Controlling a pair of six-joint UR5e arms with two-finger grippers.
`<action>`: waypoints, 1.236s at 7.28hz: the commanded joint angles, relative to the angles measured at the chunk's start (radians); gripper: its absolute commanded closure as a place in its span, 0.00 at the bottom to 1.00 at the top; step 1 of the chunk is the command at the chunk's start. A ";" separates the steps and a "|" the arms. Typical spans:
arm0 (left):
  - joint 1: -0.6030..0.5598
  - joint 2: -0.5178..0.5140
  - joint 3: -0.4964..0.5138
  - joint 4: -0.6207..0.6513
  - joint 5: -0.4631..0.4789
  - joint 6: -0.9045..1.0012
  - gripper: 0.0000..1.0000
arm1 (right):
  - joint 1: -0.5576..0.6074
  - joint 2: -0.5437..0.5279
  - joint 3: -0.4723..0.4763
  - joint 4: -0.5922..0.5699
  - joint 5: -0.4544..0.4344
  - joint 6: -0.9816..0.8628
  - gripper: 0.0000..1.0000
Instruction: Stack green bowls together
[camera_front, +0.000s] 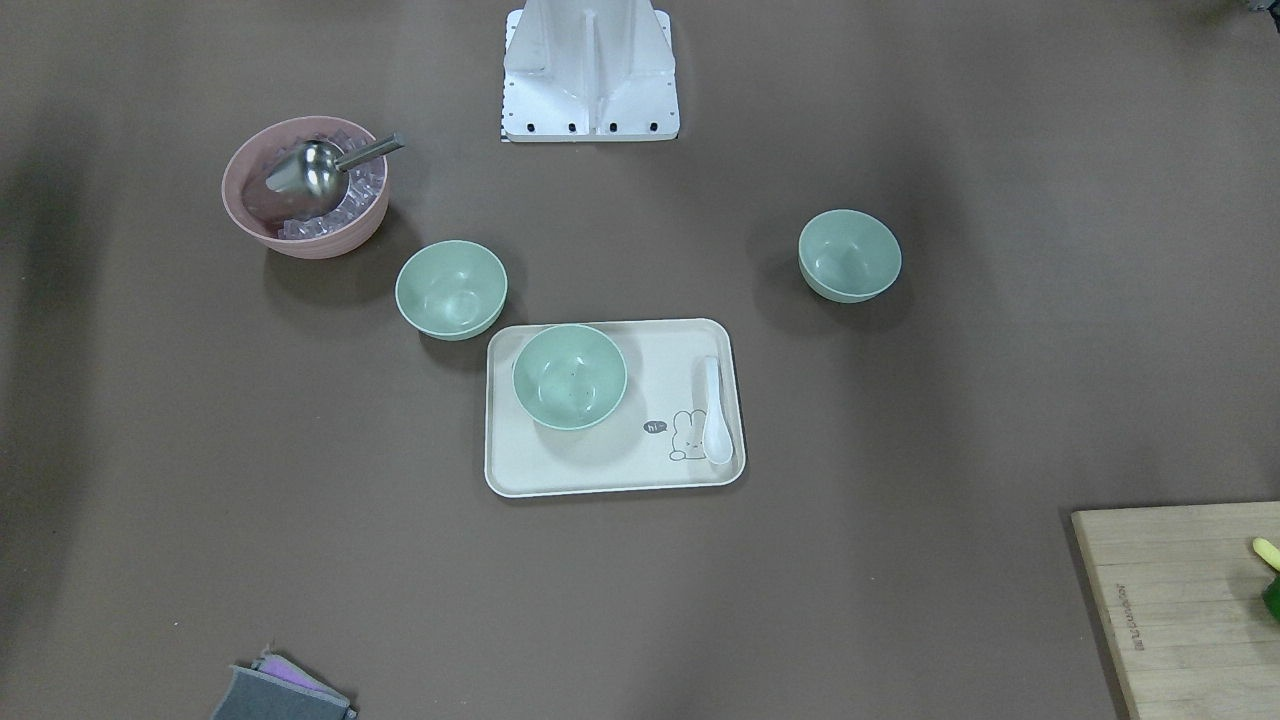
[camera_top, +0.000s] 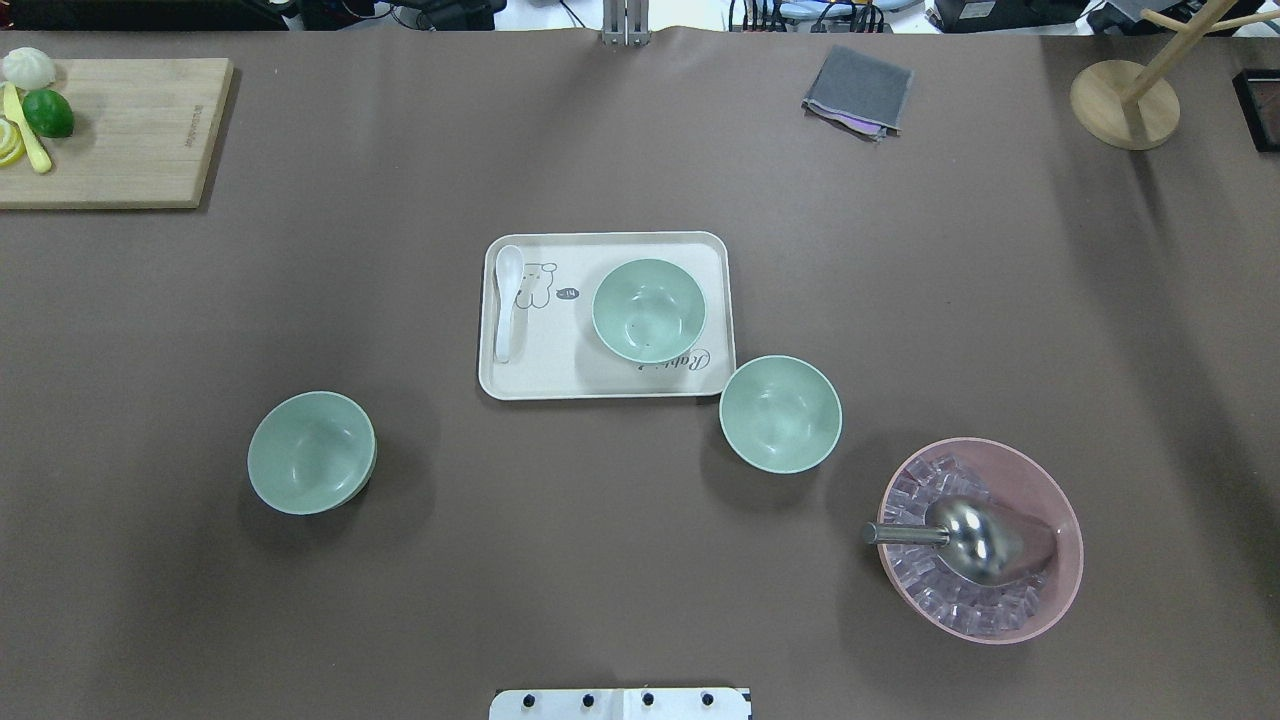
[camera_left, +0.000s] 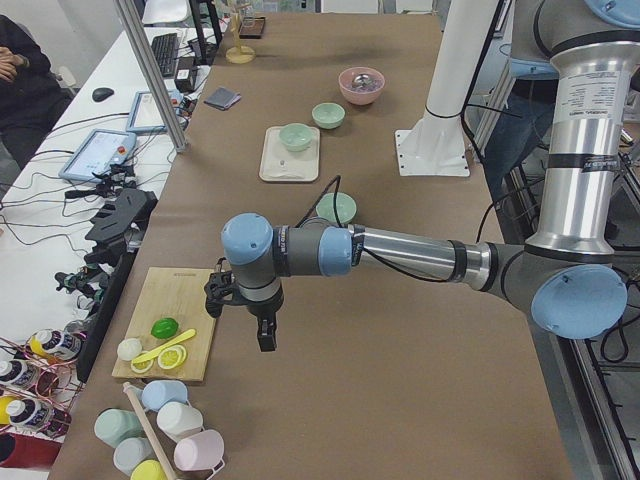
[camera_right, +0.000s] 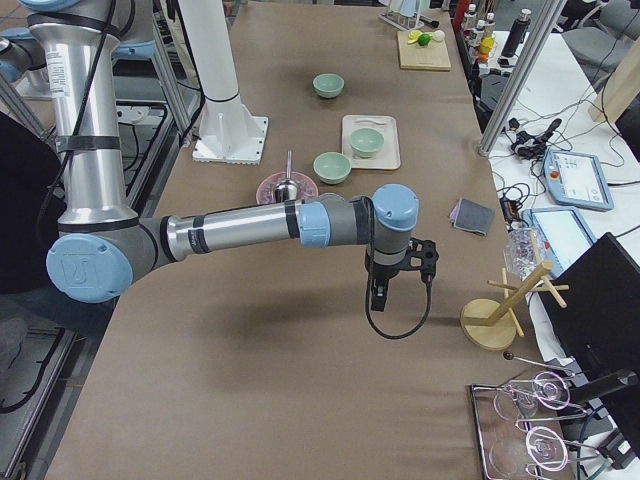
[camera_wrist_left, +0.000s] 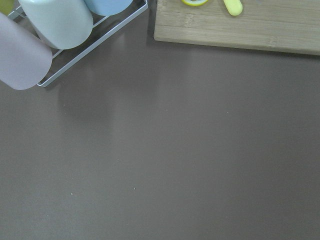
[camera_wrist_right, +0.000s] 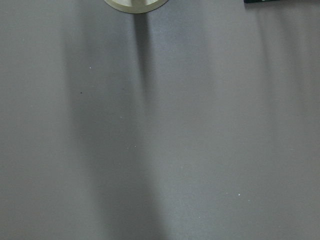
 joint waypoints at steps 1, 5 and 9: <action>0.003 0.008 0.002 -0.048 -0.002 -0.006 0.01 | -0.002 0.001 0.001 0.000 0.000 0.000 0.00; 0.005 0.000 -0.006 -0.078 -0.009 -0.007 0.01 | -0.005 0.005 -0.002 0.000 0.000 0.000 0.00; 0.020 0.021 0.054 -0.284 -0.022 -0.141 0.01 | -0.009 0.004 -0.004 -0.002 0.005 0.000 0.00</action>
